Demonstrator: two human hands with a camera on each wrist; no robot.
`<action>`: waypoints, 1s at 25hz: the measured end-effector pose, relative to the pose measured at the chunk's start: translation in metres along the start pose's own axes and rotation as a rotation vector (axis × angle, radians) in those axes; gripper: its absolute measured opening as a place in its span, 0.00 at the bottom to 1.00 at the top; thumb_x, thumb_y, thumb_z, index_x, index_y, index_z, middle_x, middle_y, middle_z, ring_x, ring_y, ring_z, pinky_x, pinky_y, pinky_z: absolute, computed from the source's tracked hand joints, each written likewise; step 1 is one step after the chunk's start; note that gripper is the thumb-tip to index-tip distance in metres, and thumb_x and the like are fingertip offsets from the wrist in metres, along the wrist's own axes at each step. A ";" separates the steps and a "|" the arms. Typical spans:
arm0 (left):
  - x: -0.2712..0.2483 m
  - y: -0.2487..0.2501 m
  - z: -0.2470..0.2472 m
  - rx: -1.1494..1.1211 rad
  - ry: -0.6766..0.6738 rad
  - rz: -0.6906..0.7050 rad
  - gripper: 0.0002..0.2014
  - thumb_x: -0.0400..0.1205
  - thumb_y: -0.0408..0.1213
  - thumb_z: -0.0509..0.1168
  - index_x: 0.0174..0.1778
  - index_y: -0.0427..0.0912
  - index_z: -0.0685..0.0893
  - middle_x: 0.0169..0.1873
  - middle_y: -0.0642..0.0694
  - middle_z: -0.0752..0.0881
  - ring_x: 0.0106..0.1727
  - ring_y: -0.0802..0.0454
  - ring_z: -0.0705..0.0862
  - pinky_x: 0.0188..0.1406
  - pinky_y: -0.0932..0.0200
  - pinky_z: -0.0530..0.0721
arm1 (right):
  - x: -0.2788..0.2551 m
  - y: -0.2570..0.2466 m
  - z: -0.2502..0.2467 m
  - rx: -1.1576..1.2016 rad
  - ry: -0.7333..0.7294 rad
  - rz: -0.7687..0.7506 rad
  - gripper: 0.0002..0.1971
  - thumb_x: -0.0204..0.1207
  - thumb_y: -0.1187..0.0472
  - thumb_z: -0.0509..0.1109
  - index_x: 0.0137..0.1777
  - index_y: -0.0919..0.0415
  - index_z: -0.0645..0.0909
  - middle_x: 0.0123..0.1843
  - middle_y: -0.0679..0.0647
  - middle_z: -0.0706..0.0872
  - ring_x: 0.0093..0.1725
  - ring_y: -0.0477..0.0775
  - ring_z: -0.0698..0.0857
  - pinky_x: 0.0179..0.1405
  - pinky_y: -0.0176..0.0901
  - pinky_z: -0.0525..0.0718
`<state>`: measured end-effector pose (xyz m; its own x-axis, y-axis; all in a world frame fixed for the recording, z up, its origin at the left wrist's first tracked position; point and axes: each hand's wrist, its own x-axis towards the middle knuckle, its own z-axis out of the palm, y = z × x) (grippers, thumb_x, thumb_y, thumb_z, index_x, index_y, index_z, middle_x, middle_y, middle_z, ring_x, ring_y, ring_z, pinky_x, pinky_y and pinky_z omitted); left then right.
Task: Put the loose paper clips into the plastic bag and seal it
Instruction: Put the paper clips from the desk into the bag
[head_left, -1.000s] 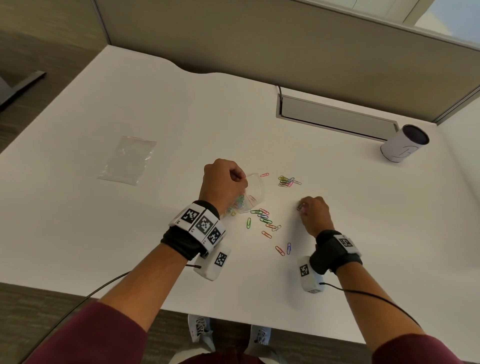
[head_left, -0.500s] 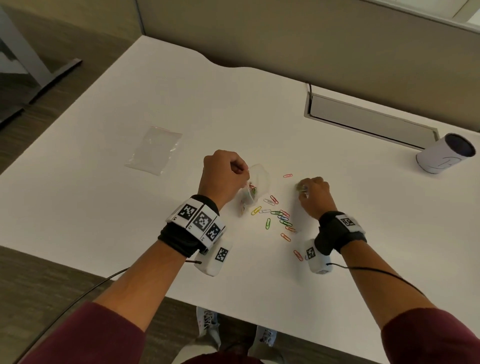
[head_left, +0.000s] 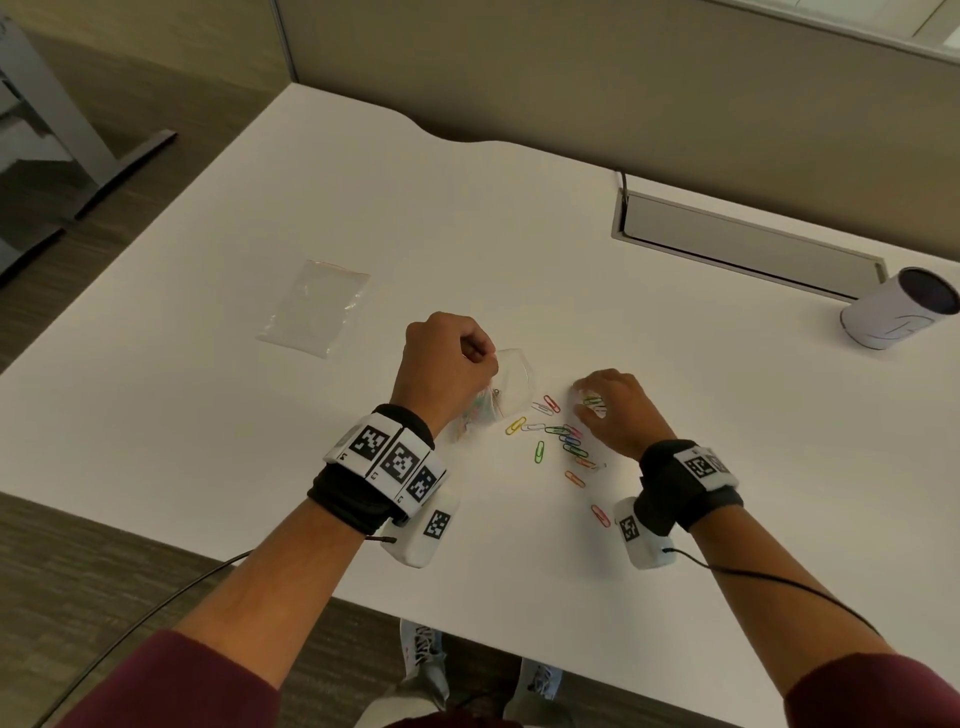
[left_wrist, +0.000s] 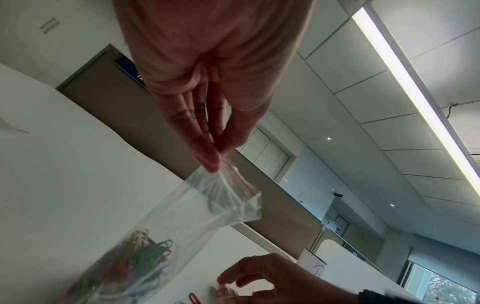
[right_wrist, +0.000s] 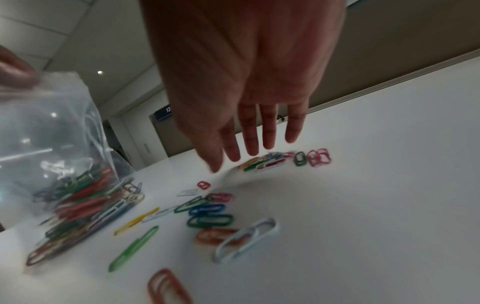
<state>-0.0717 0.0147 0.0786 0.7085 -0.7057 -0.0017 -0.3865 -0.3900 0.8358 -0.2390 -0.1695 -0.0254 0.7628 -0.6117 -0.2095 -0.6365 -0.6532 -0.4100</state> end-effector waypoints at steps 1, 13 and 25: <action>-0.001 0.000 0.002 0.000 -0.007 0.003 0.02 0.73 0.28 0.72 0.37 0.36 0.90 0.29 0.41 0.90 0.32 0.47 0.90 0.43 0.55 0.91 | -0.008 0.003 -0.003 0.006 -0.013 0.021 0.28 0.74 0.47 0.71 0.73 0.54 0.75 0.75 0.57 0.75 0.76 0.61 0.69 0.72 0.55 0.73; -0.012 0.017 0.034 0.011 -0.094 0.037 0.01 0.73 0.30 0.72 0.37 0.37 0.90 0.30 0.42 0.91 0.34 0.48 0.90 0.47 0.50 0.91 | -0.039 0.002 0.018 0.030 0.113 -0.004 0.09 0.77 0.63 0.69 0.56 0.59 0.87 0.57 0.57 0.85 0.59 0.60 0.78 0.54 0.44 0.76; -0.015 0.024 0.048 0.010 -0.128 0.035 0.01 0.74 0.30 0.73 0.39 0.36 0.90 0.32 0.41 0.91 0.35 0.48 0.90 0.45 0.52 0.91 | -0.043 0.008 0.004 0.326 0.222 0.179 0.04 0.72 0.70 0.73 0.46 0.66 0.87 0.41 0.60 0.91 0.39 0.55 0.87 0.41 0.34 0.82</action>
<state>-0.1200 -0.0123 0.0729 0.6137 -0.7884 -0.0427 -0.4164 -0.3691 0.8309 -0.2767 -0.1470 -0.0232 0.5782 -0.8068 -0.1214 -0.6601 -0.3752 -0.6508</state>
